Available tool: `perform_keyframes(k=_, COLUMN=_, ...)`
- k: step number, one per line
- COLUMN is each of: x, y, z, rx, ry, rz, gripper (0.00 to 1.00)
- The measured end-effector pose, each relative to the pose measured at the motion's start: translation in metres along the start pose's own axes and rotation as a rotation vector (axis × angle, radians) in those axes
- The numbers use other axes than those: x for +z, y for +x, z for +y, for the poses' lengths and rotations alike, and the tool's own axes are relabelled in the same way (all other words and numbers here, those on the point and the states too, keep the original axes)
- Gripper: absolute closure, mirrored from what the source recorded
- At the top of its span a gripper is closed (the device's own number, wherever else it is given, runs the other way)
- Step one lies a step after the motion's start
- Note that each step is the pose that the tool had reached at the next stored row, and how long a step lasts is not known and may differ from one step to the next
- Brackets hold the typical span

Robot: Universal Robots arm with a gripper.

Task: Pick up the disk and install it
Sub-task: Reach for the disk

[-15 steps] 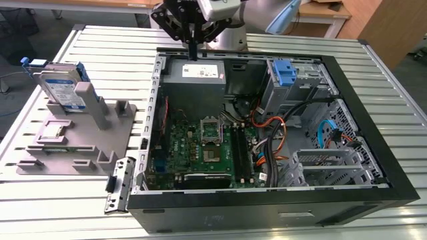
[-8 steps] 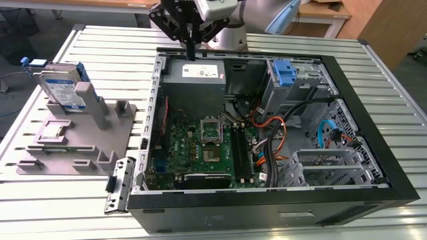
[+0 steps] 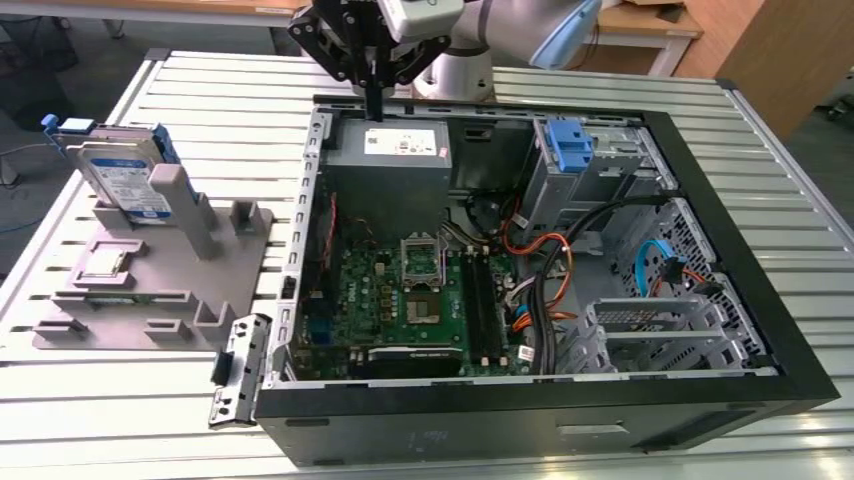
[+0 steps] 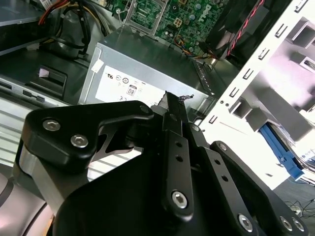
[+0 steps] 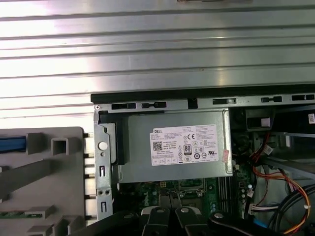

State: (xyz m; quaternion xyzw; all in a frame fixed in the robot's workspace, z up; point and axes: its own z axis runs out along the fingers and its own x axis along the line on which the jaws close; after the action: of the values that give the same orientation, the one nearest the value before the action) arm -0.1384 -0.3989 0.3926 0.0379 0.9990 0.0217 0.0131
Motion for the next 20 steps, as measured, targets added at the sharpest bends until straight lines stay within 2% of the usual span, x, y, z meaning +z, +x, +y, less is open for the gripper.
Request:
perform_keyframes(k=9, x=0.0000, y=0.0079, z=-0.0006, rx=0.000, ry=0.0000, rz=0.0000, gripper=0.89)
perform_keyframes(k=20, x=0.0000, y=0.0087, z=-0.0007, rx=0.000, ry=0.0000, rz=0.0000, gripper=0.89)
